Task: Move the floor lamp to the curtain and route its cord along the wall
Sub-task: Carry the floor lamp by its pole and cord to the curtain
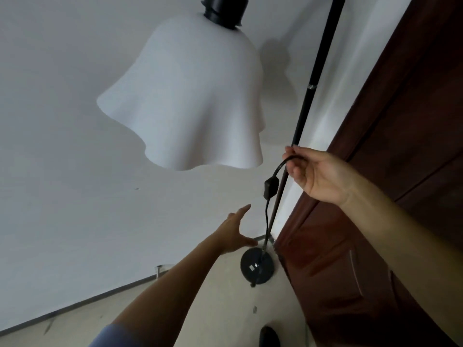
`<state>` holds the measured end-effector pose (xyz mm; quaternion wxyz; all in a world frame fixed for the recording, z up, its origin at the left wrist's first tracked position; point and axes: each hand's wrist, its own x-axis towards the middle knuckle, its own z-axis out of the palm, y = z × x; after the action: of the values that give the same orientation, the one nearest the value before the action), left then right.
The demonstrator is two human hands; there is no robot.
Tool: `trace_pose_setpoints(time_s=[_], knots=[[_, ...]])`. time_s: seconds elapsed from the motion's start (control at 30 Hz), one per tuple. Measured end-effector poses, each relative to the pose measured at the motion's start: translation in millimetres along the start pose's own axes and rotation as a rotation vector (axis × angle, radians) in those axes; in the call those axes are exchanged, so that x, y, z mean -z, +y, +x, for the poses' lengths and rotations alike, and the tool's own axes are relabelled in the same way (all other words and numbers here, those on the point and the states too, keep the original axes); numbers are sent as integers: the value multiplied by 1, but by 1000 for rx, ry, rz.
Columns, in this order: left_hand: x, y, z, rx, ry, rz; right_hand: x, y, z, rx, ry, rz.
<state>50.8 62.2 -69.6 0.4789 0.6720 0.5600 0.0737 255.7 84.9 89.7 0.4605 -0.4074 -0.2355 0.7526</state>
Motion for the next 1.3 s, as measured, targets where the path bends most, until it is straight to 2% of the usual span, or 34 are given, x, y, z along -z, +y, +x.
trace_pose_setpoints(time_s=[0.17,0.23,0.3,0.47,0.63,0.8,0.93,1.07,1.17,1.23,1.3], knots=[[-20,34,5,-127,-224,-62,-6,-32,-21,71,-22,115],[-26,42,5,-109,-340,-61,-3,-42,-26,107,-27,141],[-31,37,3,-34,-379,-31,3,-51,-30,142,-19,191],[-20,-37,-21,210,-273,108,35,-64,-33,223,75,311],[13,-126,-72,411,-67,132,74,-61,-27,250,182,393],[36,-166,-111,585,199,-3,124,-15,7,82,548,-1],[54,-153,-114,515,394,-71,157,57,33,-91,759,-355],[70,-125,-109,385,487,-261,179,110,42,-217,739,-584],[77,-103,-104,268,479,-270,179,129,44,-271,705,-716],[78,-89,-100,208,467,-241,174,132,48,-257,678,-812],[76,-74,-95,156,462,-233,169,126,55,-158,656,-991]])
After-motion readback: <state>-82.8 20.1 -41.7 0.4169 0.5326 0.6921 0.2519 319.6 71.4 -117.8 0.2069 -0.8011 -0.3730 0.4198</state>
